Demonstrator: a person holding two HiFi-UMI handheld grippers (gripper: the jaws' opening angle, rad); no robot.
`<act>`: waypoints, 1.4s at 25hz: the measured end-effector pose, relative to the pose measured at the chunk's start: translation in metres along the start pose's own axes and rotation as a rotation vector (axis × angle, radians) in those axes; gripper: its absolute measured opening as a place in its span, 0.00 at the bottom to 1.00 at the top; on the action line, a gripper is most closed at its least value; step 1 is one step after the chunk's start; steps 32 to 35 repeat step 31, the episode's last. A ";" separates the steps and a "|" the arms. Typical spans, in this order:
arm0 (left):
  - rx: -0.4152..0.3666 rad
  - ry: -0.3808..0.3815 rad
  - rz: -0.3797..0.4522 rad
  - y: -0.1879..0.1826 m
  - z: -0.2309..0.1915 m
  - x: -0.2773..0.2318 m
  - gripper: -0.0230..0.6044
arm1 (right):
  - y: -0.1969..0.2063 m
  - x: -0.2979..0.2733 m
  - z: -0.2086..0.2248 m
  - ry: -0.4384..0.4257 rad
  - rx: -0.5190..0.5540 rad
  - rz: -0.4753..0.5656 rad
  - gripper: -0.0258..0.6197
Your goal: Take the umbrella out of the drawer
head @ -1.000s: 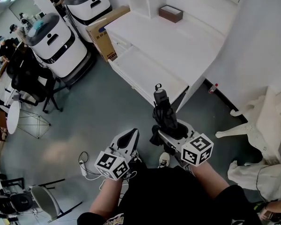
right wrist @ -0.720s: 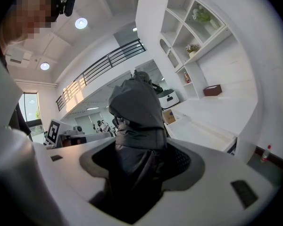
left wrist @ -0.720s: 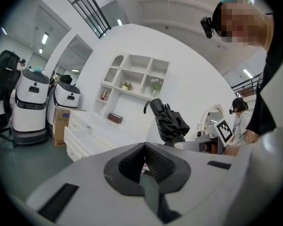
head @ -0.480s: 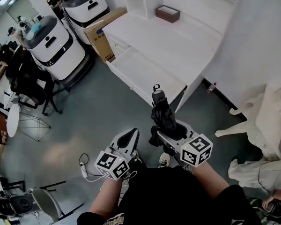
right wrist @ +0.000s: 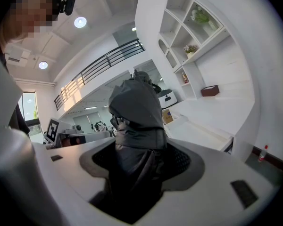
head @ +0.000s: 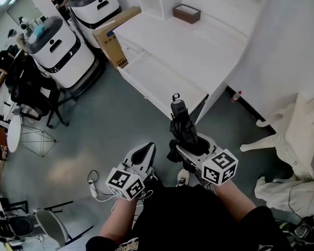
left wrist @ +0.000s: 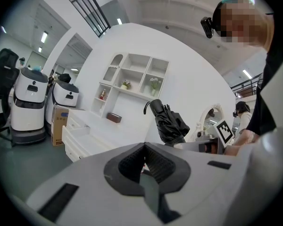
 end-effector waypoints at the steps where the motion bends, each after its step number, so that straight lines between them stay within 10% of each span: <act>1: -0.001 0.000 -0.001 0.000 0.000 0.000 0.04 | 0.000 0.000 0.000 0.001 0.001 0.000 0.47; 35: 0.001 0.007 -0.013 0.004 -0.005 -0.003 0.04 | 0.005 -0.005 0.007 0.018 -0.008 -0.007 0.47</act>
Point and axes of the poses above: the fingertips, and each gripper's own axes: x backward along the fingers, z to its right, y out of its underside, the point moved 1 cm from there along x, backward along the fingers, and after that the axes turned 5 degrees about z, right-handed, at the moved point
